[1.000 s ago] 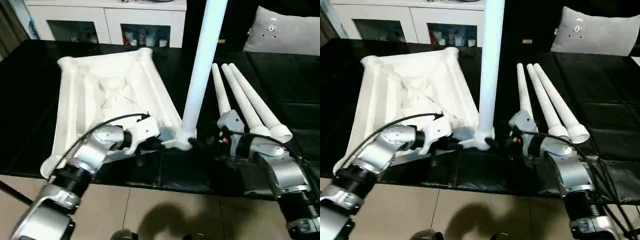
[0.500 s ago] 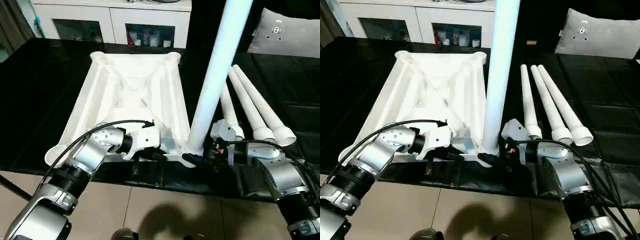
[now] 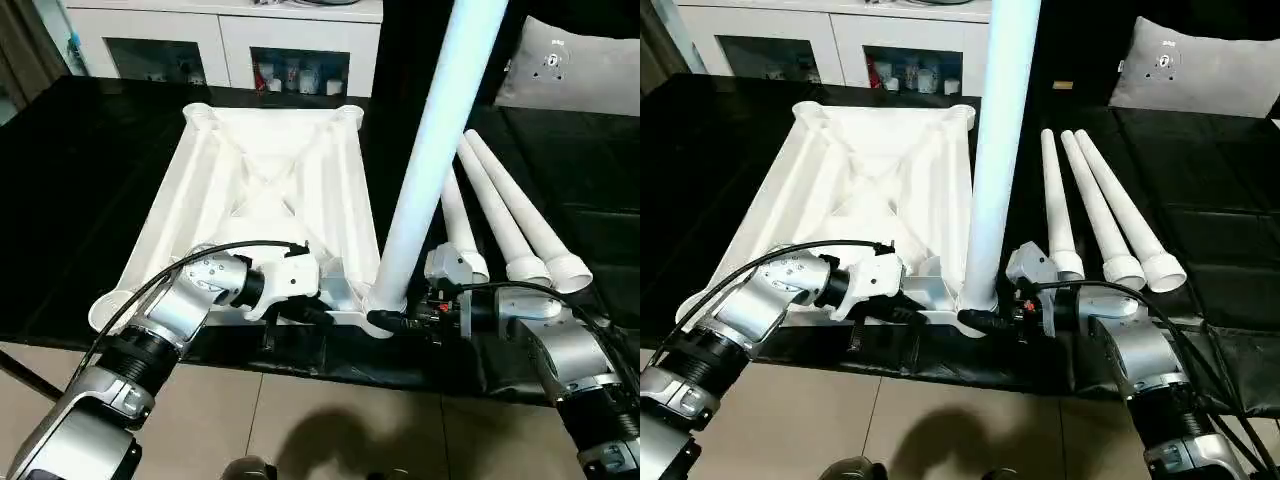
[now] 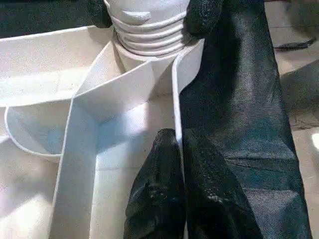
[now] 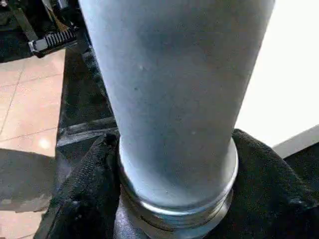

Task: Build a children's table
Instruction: Rotate leg to tighten

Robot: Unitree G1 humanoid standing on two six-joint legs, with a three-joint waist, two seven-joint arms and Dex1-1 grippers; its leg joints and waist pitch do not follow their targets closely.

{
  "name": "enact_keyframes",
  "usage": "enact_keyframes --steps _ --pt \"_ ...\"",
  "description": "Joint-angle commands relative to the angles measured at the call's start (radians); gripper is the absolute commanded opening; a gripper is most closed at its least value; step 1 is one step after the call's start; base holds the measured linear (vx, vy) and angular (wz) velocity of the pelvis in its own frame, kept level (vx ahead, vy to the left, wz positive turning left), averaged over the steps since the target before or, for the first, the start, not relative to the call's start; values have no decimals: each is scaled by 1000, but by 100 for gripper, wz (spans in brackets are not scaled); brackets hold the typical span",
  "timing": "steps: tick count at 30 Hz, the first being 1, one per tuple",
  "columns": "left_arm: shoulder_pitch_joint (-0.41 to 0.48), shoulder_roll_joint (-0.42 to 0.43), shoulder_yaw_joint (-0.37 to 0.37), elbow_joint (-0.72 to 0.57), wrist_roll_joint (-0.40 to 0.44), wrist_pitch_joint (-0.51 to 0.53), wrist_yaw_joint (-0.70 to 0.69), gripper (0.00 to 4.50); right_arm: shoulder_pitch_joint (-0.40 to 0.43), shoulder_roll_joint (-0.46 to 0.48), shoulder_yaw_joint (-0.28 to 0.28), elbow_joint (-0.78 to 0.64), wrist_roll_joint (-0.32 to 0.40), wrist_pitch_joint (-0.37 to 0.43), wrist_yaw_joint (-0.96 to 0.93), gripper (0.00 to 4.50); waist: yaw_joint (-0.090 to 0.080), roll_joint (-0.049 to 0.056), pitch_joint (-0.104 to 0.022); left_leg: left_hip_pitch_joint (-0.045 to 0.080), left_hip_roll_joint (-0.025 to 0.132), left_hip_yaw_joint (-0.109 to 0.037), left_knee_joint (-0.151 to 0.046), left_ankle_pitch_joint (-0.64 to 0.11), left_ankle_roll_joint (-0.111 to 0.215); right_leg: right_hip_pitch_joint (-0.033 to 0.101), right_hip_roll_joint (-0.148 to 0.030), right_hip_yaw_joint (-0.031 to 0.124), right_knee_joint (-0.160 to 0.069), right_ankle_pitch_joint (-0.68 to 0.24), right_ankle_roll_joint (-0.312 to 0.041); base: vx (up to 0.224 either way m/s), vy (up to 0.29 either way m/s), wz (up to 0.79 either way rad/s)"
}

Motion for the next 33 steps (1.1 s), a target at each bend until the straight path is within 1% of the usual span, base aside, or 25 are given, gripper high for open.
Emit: enact_keyframes --steps 1,4,6,8,9,10,12,13,14,15,16,17,18,19,20,21,22,23,25,27,28,30,31,32,33 --pt "7 8 -33 -12 11 3 -40 0 9 -4 4 -31 16 10 12 278 0 -16 -70 9 48 -9 -65 -144 71 57 -80 42 -67 -190 -221 0 0 0" --pt "23 2 -22 -36 -8 30 -37 0 24 6 15 -46 15 12 7 275 1 -15 -72 9 49 -10 -65 -138 71 58 -80 42 -63 -171 -225 0 0 0" --pt "33 -7 -13 -58 -18 58 -22 0 33 26 10 -66 35 37 -4 275 0 -15 -71 8 48 -9 -65 -140 72 58 -80 42 -65 -177 -227 0 0 0" --pt "49 -32 -1 -92 -16 121 33 0 36 65 11 -74 11 50 -84 275 0 -9 -70 9 50 -11 -66 -147 66 57 -82 42 -66 -187 -228 0 0 0" --pt "56 -54 10 -112 -15 172 78 0 27 104 5 -59 -12 55 -163 275 -5 -12 -66 9 50 -10 -69 -163 56 55 -81 43 -70 -209 -224 0 0 0" --pt "58 -64 14 -116 -16 184 94 0 24 115 2 -52 -17 57 -184 275 -8 -13 -65 8 48 -12 -71 -171 49 56 -81 42 -71 -231 -220 0 0 0" --pt "60 -143 44 -138 -26 286 209 0 -7 185 -32 3 -37 70 -325 274 -23 -14 -57 14 43 -14 -76 -232 16 52 -83 40 -89 -390 -184 0 0 0" --pt "56 -197 62 -143 -32 346 279 0 -24 220 -50 32 -37 74 -383 274 -29 -23 -59 14 41 -16 -76 -243 7 55 -84 39 -94 -443 -165 0 0 0" --pt "53 -222 70 -143 -34 372 309 0 -31 234 -58 43 -34 76 -402 274 -33 -20 -58 13 41 -17 -75 -245 3 55 -85 39 -93 -458 -162 0 0 0" --pt "53 -222 70 -143 -34 372 309 0 -31 234 -58 43 -34 76 -402 274 -34 -19 -61 14 40 -17 -73 -239 7 53 -85 39 -99 -463 -152 0 0 0" --pt "33 -302 92 -114 -32 416 408 0 -48 265 -64 79 -57 82 -479 274 -35 -17 -63 15 41 -16 -72 -231 15 52 -83 42 -98 -440 -151 0 0 0" --pt "33 -302 92 -114 -32 416 408 0 -48 265 -64 79 -57 82 -479 274 -40 -19 -59 14 40 -13 -72 -231 18 48 -78 42 -99 -431 -154 0 0 0" --pt "23 -337 100 -96 -27 425 454 0 -52 277 -61 92 -71 79 -509 274 -37 -23 -63 17 34 -11 -67 -217 28 50 -79 41 -102 -428 -150 0 0 0" --pt "7 -390 108 -67 -6 428 536 0 -54 304 -66 104 -97 82 -575 274 -33 -19 -67 14 34 -12 -65 -193 37 52 -79 43 -98 -401 -151 0 0 0" --pt "0 -411 111 -57 8 424 572 0 -53 316 -70 104 -102 81 -595 274 -35 -17 -67 11 34 -9 -65 -179 40 51 -76 44 -98 -381 -152 0 0 0" --pt "-4 -423 112 -52 18 422 593 0 -52 324 -73 104 -105 80 -607 274 -32 -20 -70 7 33 -12 -66 -164 44 58 -75 41 -95 -361 -146 0 0 0" --pt "-7 -437 108 -50 26 418 604 0 -50 331 -79 104 -120 73 -644 274 -24 -12 -75 11 35 -11 -63 -145 53 55 -76 44 -92 -320 -153 0 0 0" --pt "-6 -436 107 -51 28 417 603 0 -49 331 -81 103 -117 72 -641 274 -23 -13 -76 8 36 -11 -63 -135 56 57 -76 44 -87 -289 -159 0 0 0" --pt "-1 -426 92 -66 44 421 595 0 -43 336 -99 100 -95 72 -626 344 -20 -8 -77 6 36 -12 -63 -128 68 59 -75 42 -82 -230 -178 0 0 0" --pt "6 -406 80 -77 56 422 586 0 -38 331 -111 96 -87 63 -624 344 -20 -8 -77 5 37 -12 -63 -135 72 60 -76 41 -81 -221 -185 0 0 0" --pt "8 -400 76 -80 59 425 588 0 -37 329 -114 97 -85 55 -626 346 -22 -7 -76 6 38 -12 -65 -149 71 59 -76 40 -84 -237 -184 0 0 0" --pt "8 -385 73 -81 63 423 581 0 -35 323 -120 94 -82 32 -624 382 -21 -5 -72 8 38 -13 -67 -171 64 57 -77 41 -88 -272 -178 0 0 0" --pt "11 -358 71 -82 66 412 557 0 -32 307 -141 78 -69 -9 -606 389 -22 -7 -71 8 37 -12 -68 -183 60 58 -78 41 -91 -292 -171 0 0 0" --pt "11 -358 71 -82 66 412 557 0 -32 307 -141 78 -69 -9 -606 390 -20 -6 -73 8 38 -14 -68 -187 60 59 -81 41 -91 -298 -167 0 0 0" --pt "13 -346 72 -82 68 406 544 0 -30 301 -149 70 -65 -20 -598 397 -22 -7 -72 6 38 -14 -69 -185 61 58 -78 41 -90 -294 -165 0 0 0"
